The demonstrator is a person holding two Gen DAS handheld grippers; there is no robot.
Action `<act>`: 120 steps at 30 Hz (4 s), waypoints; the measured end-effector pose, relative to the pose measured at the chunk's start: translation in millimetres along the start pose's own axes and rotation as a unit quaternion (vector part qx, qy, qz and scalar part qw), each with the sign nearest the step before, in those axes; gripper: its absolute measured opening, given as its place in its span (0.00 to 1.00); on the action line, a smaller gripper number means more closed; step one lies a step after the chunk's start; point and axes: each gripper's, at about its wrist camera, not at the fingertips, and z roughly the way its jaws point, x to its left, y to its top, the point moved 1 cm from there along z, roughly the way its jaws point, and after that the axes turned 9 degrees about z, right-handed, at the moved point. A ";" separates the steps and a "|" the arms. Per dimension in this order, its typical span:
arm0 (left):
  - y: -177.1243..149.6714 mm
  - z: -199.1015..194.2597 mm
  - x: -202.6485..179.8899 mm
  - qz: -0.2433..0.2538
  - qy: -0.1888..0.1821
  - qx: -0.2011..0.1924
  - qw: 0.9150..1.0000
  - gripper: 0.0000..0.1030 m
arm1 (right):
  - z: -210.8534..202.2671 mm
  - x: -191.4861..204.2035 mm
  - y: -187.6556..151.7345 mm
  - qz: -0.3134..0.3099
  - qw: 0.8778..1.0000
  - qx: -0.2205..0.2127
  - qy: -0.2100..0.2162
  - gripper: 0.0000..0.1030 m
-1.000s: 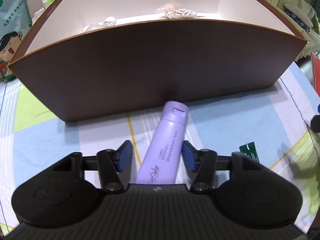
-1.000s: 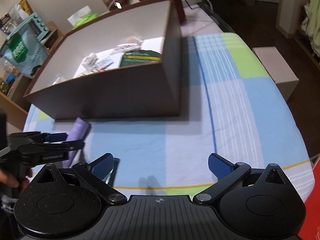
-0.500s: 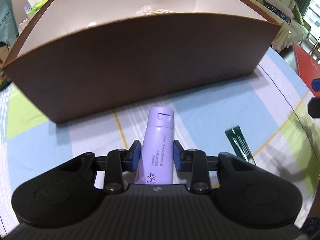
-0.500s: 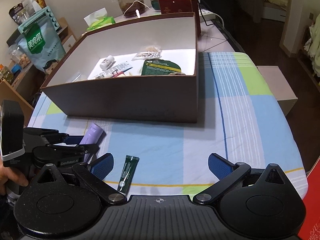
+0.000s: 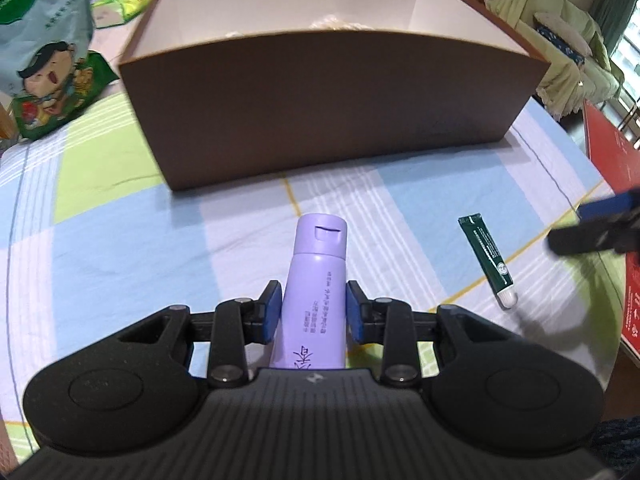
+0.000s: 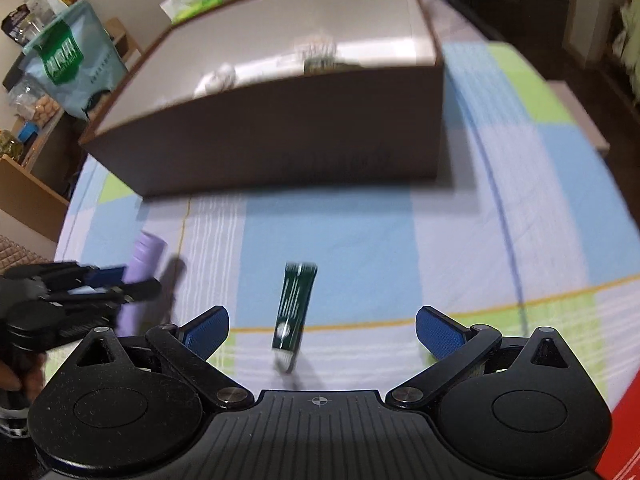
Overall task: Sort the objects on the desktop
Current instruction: 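Grasp the lilac purple tube with the left gripper and lift it, then grasp the dark green tube with the right gripper, then carry the purple tube and green tube up and over the box with both grippers, then lower the purple tube with the left gripper while the right lowers the green tube into the box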
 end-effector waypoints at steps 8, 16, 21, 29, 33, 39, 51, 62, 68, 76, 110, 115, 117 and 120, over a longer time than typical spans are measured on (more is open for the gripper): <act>-7.0 -14.9 18.2 -0.010 -0.002 -0.004 1.000 0.28 | 26.7 14.2 -7.1 -0.010 1.000 0.025 -0.001 0.76; -6.6 -18.2 24.6 -0.016 -0.013 -0.009 1.000 0.28 | 45.0 26.8 -7.8 -0.042 0.998 0.032 -0.020 0.55; -3.3 -13.6 24.2 -0.014 -0.020 -0.008 1.000 0.28 | 48.5 32.4 -5.0 -0.063 0.997 0.033 -0.026 0.47; -1.6 -6.6 17.4 -0.009 -0.030 -0.002 1.000 0.28 | 51.3 37.4 -13.0 -0.138 0.988 0.028 -0.062 0.16; -1.9 -6.4 13.6 -0.006 -0.035 -0.001 0.999 0.28 | 49.6 31.5 -19.7 -0.151 0.987 0.036 -0.048 0.15; 1.7 -9.5 7.3 0.002 -0.037 -0.003 0.999 0.28 | 42.3 22.6 -21.9 -0.114 0.992 0.060 -0.004 0.15; 26.4 -33.0 -3.3 0.037 -0.038 -0.033 0.998 0.28 | -3.9 25.6 -3.5 -0.085 0.994 0.038 0.059 0.15; 70.4 -57.0 4.1 0.071 -0.026 -0.083 0.994 0.28 | -45.4 32.9 41.3 -0.086 0.992 -0.029 0.088 0.15; 106.9 -63.5 10.9 0.093 -0.019 -0.110 0.989 0.28 | -58.6 36.2 79.4 -0.108 0.989 -0.069 0.075 0.15; 164.1 -57.6 24.7 0.117 -0.011 -0.127 0.985 0.28 | -57.8 42.5 132.7 -0.157 0.982 -0.101 0.042 0.15; 268.3 119.5 53.9 0.132 -0.012 0.000 0.991 0.28 | 110.2 40.8 258.9 -0.375 0.923 -0.003 -0.091 0.16; 269.5 128.0 56.1 0.128 -0.015 0.005 0.992 0.28 | 120.4 38.1 258.9 -0.392 0.914 -0.009 -0.103 0.16; 269.5 130.4 57.0 0.126 -0.015 0.006 0.992 0.28 | 121.8 36.3 258.9 -0.394 0.914 -0.013 -0.099 0.16; 269.3 133.3 58.7 0.124 -0.016 0.008 0.992 0.28 | 120.9 33.7 259.6 -0.391 0.916 -0.014 -0.091 0.16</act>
